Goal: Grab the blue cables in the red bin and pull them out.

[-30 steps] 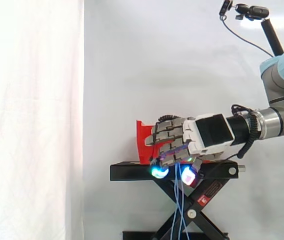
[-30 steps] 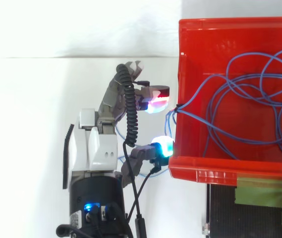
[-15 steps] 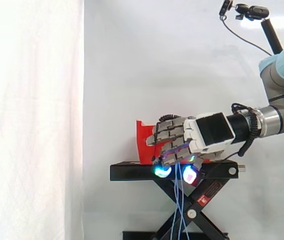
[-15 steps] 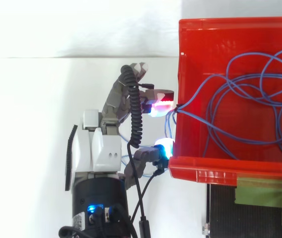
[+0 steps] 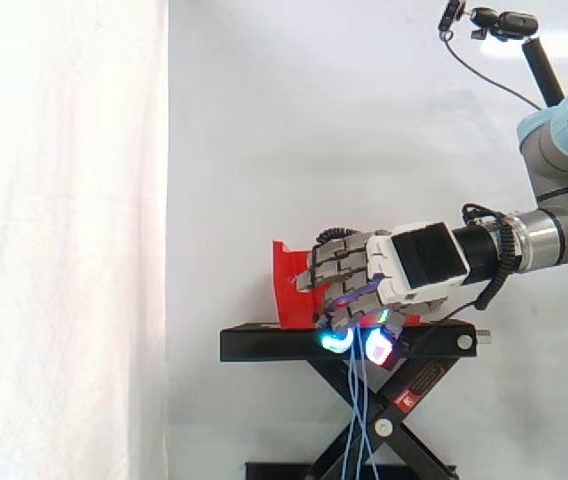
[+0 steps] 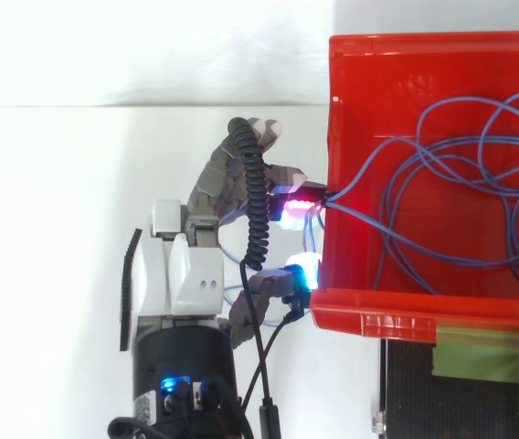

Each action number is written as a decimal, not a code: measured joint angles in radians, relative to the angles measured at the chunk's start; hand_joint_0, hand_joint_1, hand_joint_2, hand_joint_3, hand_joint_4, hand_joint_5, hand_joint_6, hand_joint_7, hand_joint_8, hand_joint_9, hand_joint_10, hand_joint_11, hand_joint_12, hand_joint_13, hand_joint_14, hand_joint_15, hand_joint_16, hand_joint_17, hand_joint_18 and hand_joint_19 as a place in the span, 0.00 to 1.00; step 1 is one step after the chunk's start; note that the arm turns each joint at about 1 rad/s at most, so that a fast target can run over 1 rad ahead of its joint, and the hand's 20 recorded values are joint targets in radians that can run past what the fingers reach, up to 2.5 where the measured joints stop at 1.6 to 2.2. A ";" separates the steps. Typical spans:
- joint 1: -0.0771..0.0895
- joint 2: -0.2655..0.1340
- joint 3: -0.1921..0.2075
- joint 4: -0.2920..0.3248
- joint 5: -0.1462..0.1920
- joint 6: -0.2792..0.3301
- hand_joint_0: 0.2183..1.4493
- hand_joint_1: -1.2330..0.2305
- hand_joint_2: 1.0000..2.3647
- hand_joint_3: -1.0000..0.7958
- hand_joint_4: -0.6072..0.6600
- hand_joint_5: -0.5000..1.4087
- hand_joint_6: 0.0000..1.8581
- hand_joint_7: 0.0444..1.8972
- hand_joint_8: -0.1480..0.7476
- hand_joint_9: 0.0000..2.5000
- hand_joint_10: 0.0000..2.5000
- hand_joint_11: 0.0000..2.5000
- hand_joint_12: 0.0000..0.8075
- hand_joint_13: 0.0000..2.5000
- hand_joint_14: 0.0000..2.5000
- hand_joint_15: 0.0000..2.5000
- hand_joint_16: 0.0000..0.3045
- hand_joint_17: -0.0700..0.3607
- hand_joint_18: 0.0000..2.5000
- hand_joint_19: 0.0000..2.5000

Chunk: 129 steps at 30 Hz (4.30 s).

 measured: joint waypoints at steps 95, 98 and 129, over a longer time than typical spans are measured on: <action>-0.009 -0.001 -0.002 0.073 -0.002 0.000 0.44 0.19 0.00 0.00 0.48 0.74 0.01 0.38 0.42 0.37 0.01 0.26 0.41 0.24 0.00 0.11 0.15 0.39 0.20 0.15; -0.011 -0.001 -0.002 0.075 -0.002 0.000 0.44 0.18 0.00 0.00 0.48 0.74 0.01 0.38 0.42 0.37 0.01 0.27 0.41 0.24 0.00 0.11 0.15 0.39 0.20 0.15; -0.018 -0.001 -0.003 0.075 -0.002 0.000 0.44 0.21 0.00 0.00 0.46 0.83 0.04 0.48 0.42 0.39 0.01 0.27 0.40 0.25 0.00 0.11 0.15 0.39 0.20 0.15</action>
